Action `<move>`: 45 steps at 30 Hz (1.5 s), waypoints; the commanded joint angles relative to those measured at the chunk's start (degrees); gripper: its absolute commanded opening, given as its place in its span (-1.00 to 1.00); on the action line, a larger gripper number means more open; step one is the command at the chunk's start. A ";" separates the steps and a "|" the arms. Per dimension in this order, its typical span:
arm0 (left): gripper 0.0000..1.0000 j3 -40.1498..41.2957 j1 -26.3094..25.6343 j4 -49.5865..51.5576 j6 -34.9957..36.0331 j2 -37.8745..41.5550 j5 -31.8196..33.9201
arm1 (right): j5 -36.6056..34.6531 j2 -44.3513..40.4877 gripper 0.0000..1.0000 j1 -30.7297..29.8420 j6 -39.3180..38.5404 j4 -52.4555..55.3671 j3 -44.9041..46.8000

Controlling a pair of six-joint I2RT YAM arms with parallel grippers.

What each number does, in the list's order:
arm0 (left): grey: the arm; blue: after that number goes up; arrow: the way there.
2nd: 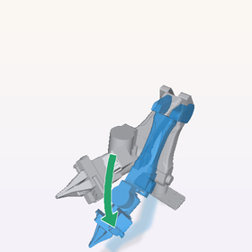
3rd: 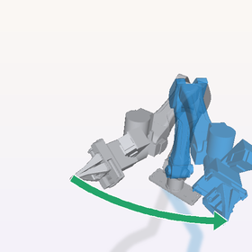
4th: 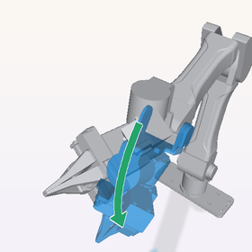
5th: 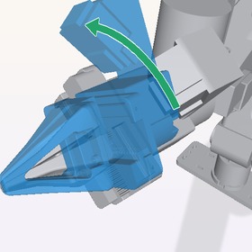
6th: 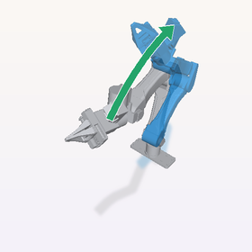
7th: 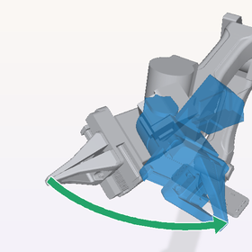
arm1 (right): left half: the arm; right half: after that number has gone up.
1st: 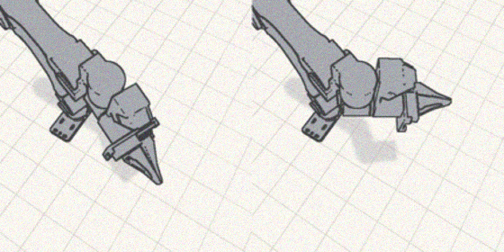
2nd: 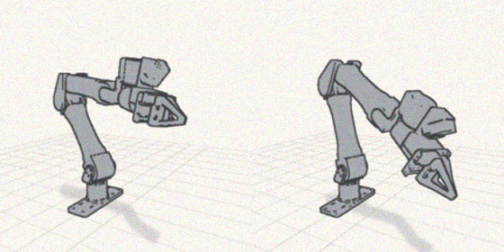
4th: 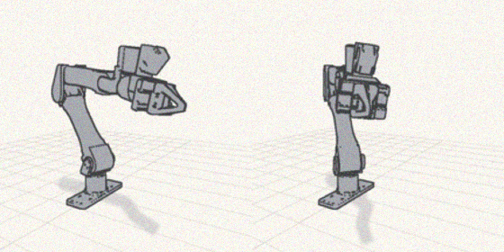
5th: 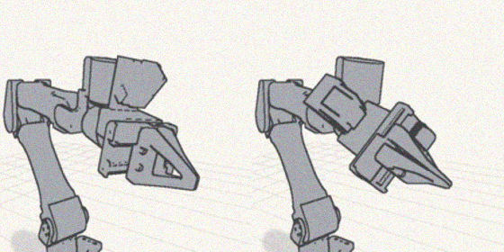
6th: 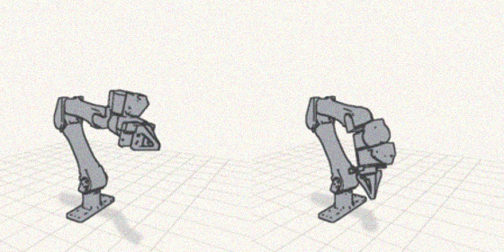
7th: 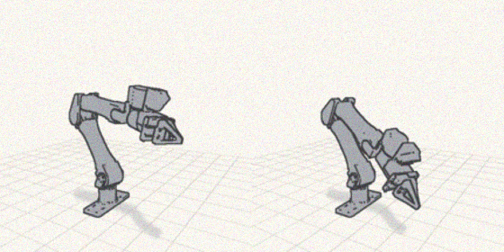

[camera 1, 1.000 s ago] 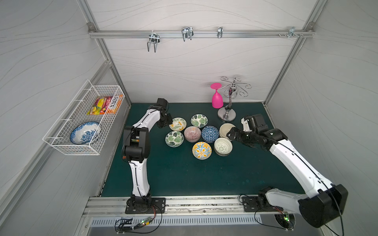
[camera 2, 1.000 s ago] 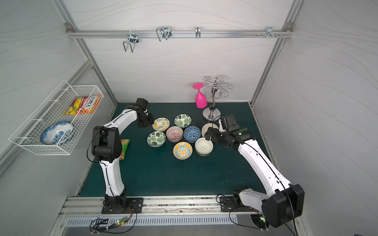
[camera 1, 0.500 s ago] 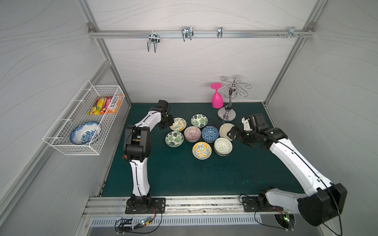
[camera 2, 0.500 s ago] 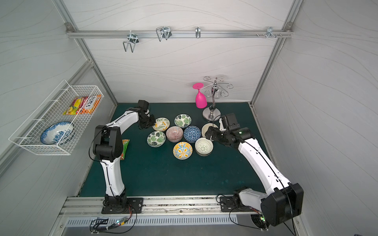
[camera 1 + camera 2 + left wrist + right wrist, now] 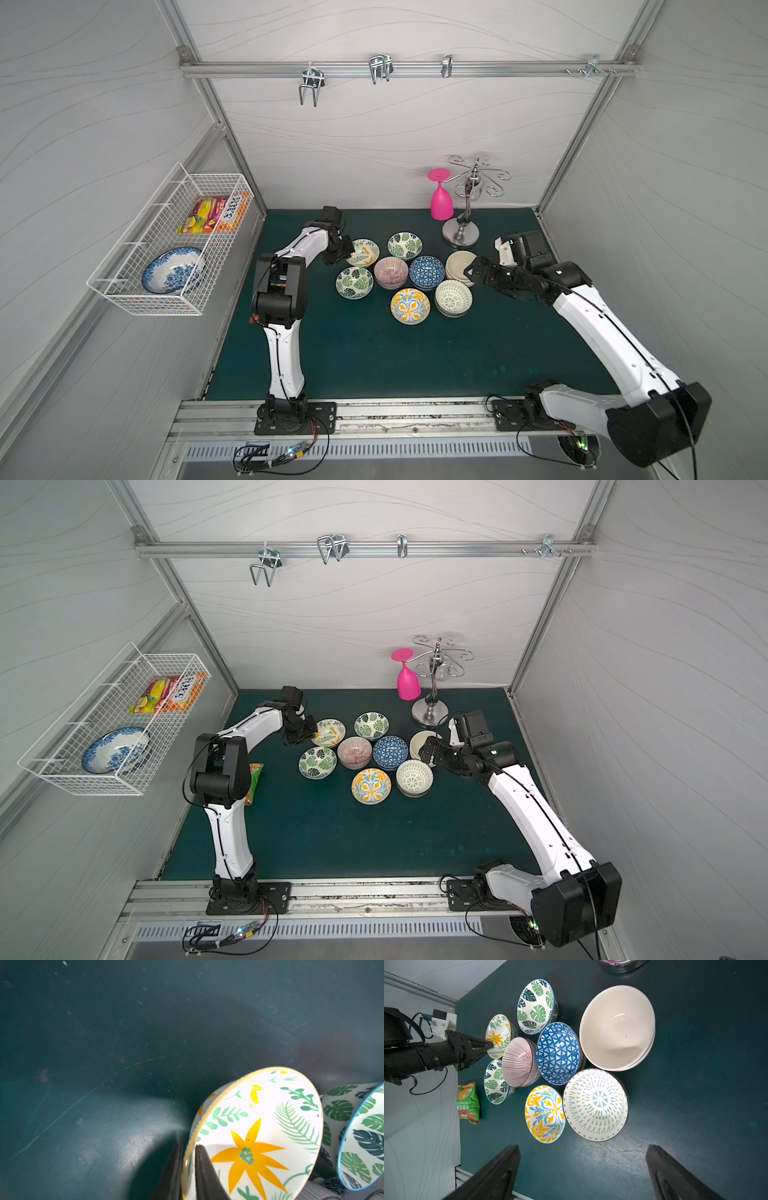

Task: Stack the bowls
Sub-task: Pick up the bowl from the center of the board, then place the bowl on the bowl.

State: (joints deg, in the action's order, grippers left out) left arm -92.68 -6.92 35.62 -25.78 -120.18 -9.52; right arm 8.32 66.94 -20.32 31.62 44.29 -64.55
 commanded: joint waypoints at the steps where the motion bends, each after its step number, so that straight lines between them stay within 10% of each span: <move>1: -0.75 0.19 -0.13 -1.36 0.15 -1.38 -0.86 | 0.69 -1.11 0.98 0.44 -0.68 1.83 -0.87; 34: -1.00 2.71 2.67 4.23 -3.35 19.04 -3.96 | 3.10 -5.98 0.98 0.37 2.32 -0.36 2.22; 45: -1.00 20.74 -13.28 2.71 -8.32 39.56 -2.60 | 3.60 -7.46 0.99 0.31 1.93 -2.20 6.10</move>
State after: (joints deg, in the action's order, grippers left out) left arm -74.74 -16.78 40.53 -31.14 -84.31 -11.64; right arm 11.25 60.88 -20.21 33.21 43.31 -59.48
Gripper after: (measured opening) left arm 0.102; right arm 0.992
